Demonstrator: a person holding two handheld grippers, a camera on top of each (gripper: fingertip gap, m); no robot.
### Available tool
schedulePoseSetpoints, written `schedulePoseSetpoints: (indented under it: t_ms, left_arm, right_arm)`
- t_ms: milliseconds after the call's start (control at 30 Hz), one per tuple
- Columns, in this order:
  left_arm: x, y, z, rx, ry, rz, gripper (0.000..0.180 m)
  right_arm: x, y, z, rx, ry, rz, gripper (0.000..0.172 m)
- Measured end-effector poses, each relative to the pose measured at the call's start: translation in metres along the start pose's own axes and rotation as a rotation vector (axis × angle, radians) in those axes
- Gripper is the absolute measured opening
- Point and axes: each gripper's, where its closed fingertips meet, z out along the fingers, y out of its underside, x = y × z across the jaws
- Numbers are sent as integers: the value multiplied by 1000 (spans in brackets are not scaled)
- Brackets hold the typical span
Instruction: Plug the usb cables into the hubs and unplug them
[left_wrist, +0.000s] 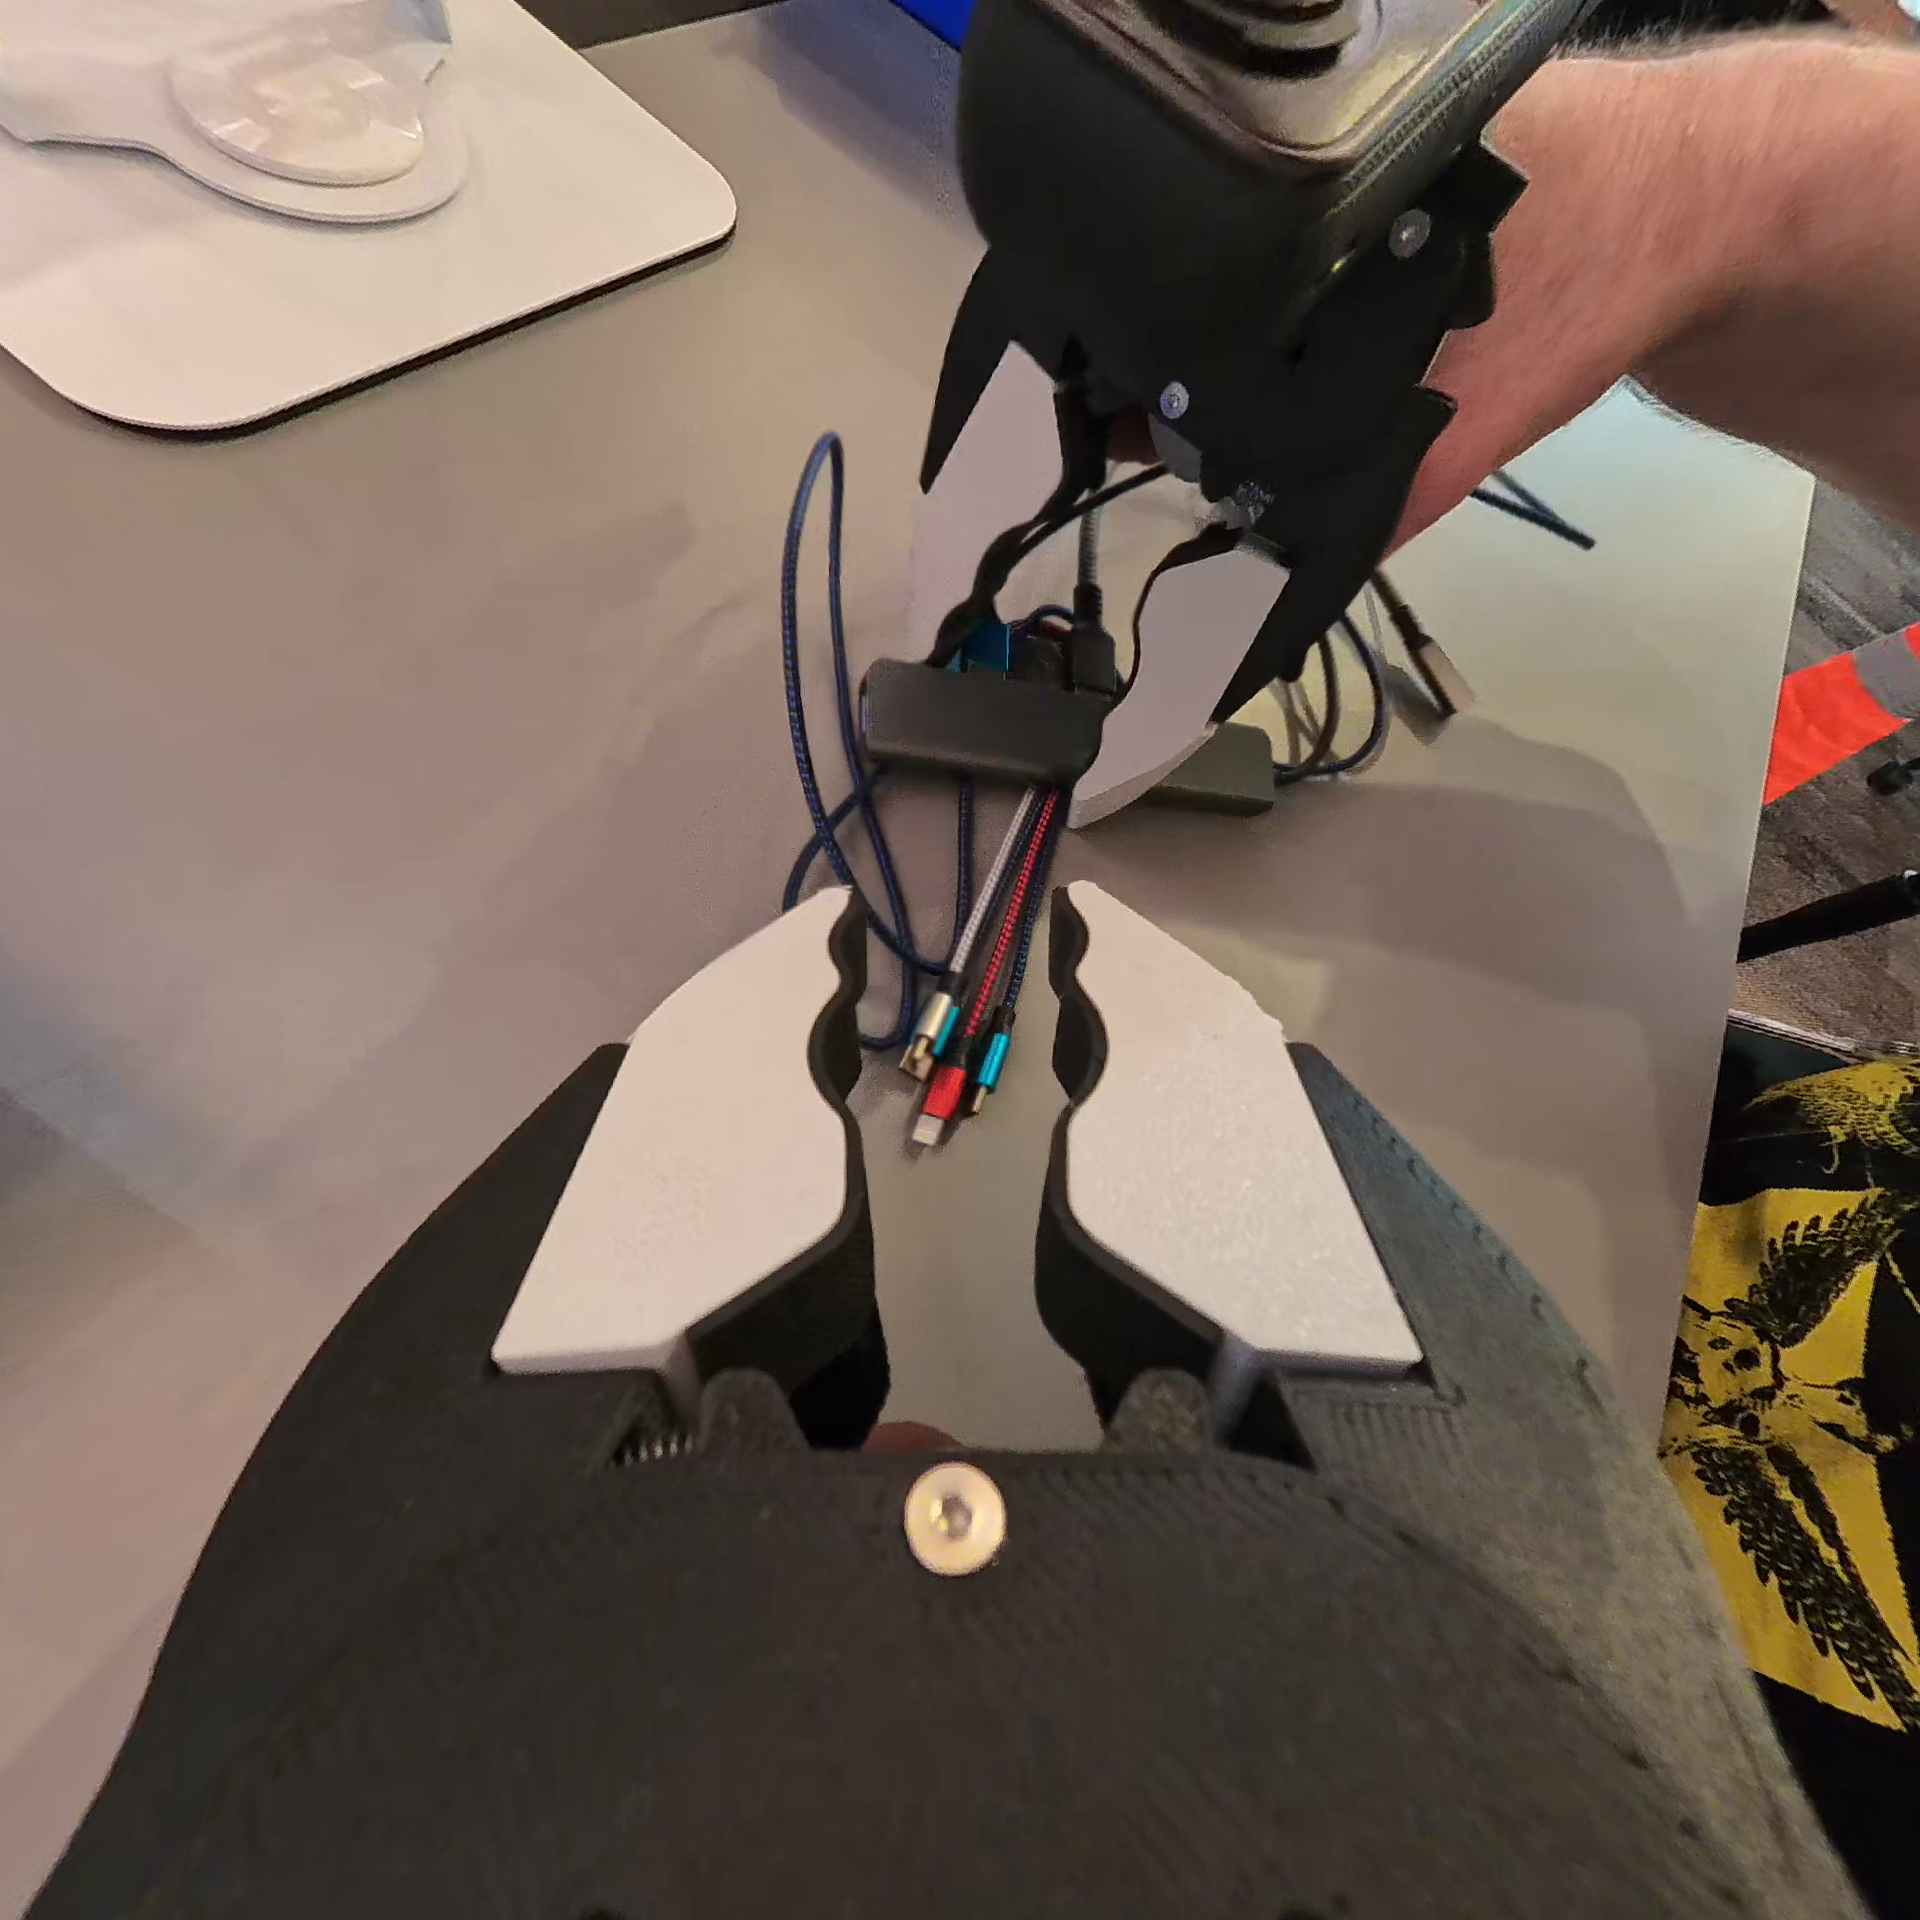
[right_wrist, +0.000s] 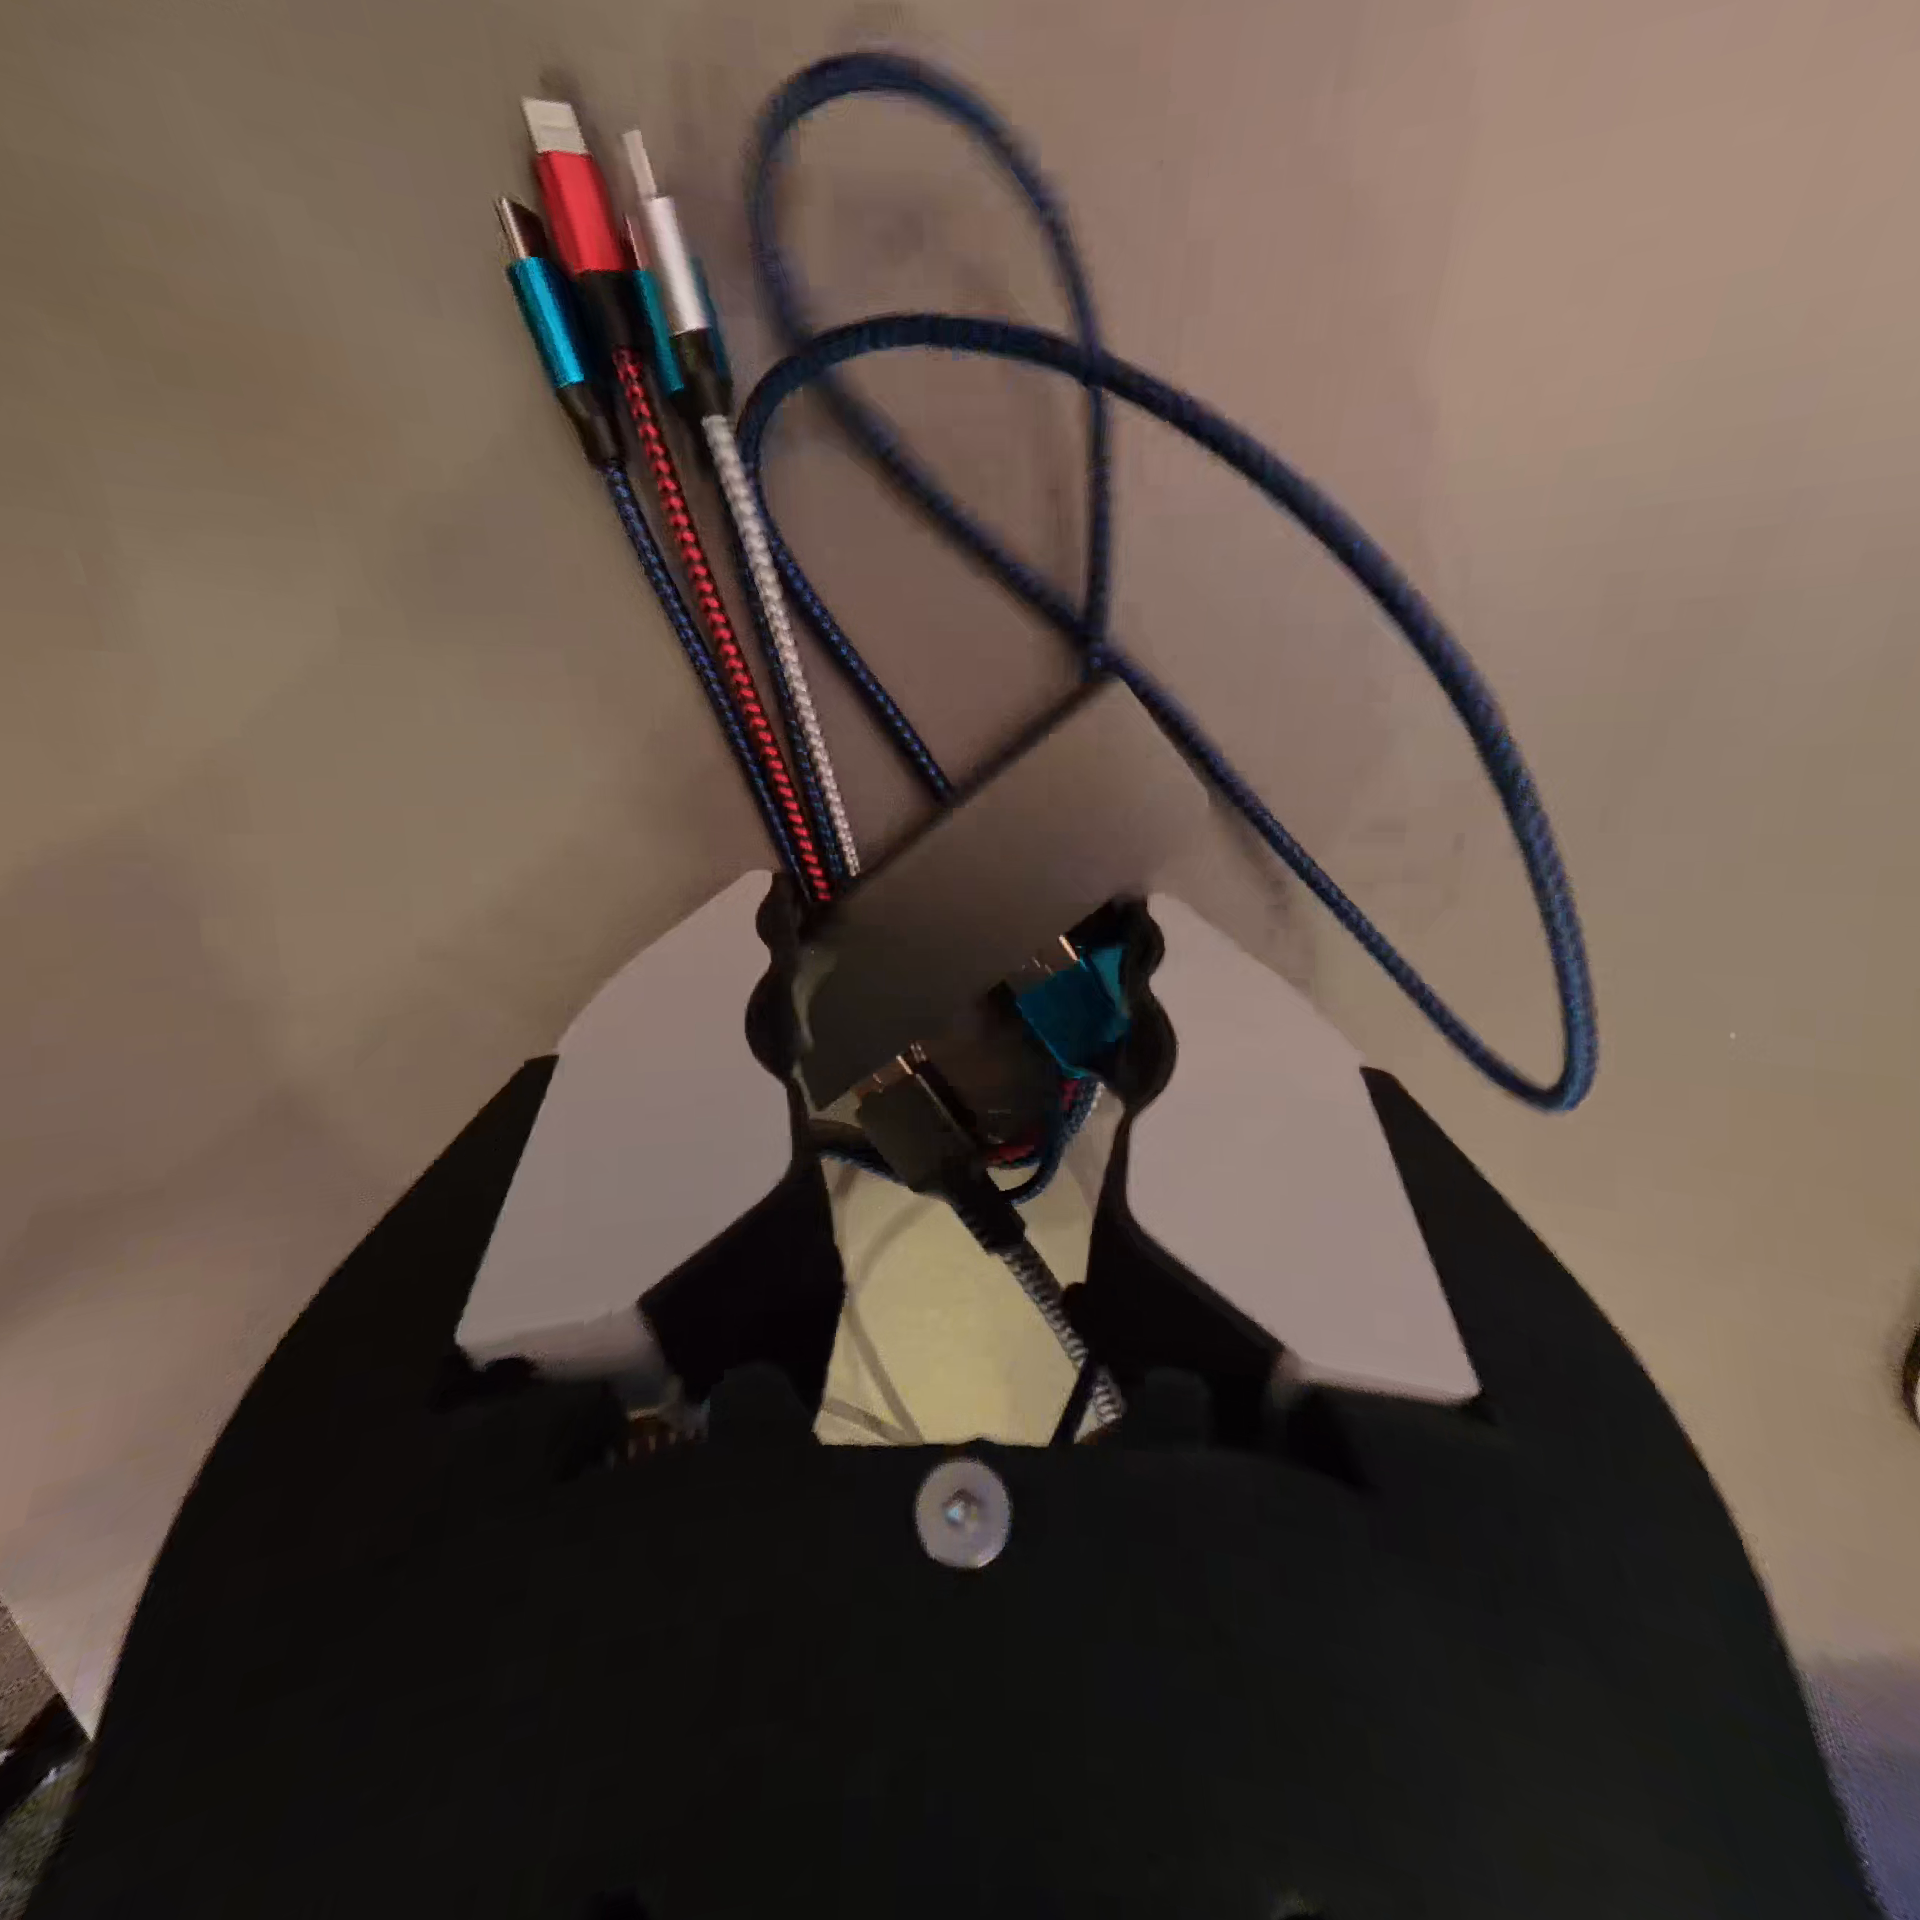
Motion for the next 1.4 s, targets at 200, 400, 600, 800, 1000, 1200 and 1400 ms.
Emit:
schedulePoseSetpoints:
  t_ms: [200,400,600,800,1000,1200,1400]
  left_arm:
    - [1,0,-1,0,1,4,34]
    - [1,0,0,0,0,6,34]
    - [1,0,0,-2,-1,4,34]
    - [-1,-1,-1,1,-2,1,34]
    - [-1,-1,0,4,-3,2,34]
    - [0,-2,-1,8,-1,4,34]
    - [5,0,4,-9,8,17,34]
  right_arm:
    - [-4,2,-2,26,-49,24,46]
    - [-15,-1,-5,81,-124,57,32]
    - [-23,-8,-11,124,-178,48,17]
    - [-26,-8,-18,79,-102,-35,14]
    - [-26,-7,-40,-7,133,-226,10]
    - [-36,18,-21,-119,315,-337,11]
    - [-21,26,-14,-149,348,-290,38]
